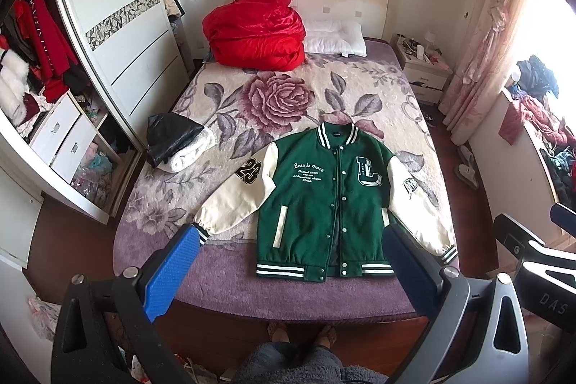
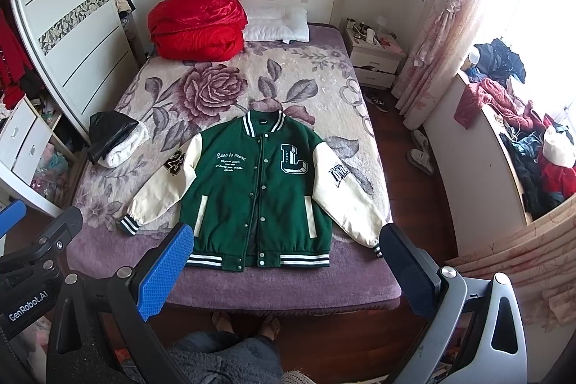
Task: Fold large clothes
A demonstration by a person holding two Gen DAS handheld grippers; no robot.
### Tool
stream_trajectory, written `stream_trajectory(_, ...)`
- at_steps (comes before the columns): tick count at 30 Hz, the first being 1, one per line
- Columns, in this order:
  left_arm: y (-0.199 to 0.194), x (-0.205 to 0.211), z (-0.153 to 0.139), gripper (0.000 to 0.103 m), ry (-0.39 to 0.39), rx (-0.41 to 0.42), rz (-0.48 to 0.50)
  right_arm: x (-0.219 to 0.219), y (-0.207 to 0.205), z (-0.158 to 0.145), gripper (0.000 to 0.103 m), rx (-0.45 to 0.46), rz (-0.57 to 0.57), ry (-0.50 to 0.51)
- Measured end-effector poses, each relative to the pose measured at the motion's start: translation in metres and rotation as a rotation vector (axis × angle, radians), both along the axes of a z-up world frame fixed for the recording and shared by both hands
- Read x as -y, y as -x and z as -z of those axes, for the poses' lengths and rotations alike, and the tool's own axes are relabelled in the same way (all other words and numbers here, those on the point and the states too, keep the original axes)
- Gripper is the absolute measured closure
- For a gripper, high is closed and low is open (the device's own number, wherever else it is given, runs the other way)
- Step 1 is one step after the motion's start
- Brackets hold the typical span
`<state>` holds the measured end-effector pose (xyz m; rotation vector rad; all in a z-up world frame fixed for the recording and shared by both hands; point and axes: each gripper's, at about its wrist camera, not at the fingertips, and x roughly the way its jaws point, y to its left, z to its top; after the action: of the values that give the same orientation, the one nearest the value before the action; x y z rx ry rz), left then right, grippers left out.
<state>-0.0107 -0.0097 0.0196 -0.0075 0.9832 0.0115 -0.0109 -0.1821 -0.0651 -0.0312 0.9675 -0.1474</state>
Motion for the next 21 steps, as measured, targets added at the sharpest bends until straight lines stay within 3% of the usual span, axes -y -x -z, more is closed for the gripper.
stream_trajectory(13,-0.019,-0.007,0.016,0.0,0.018,-0.009,0.021,-0.002,-0.018,-0.002,0.0,-0.024,0.036,-0.005)
stream_trajectory(17,-0.036,-0.016,0.025,0.0,-0.007,0.028,0.027,-0.002,-0.031,0.009,0.0,-0.035,0.07,-0.014)
stream_trajectory(21,-0.062,-0.017,0.05,0.0,-0.07,0.07,0.026,0.017,-0.058,0.047,0.0,-0.036,0.14,-0.072)
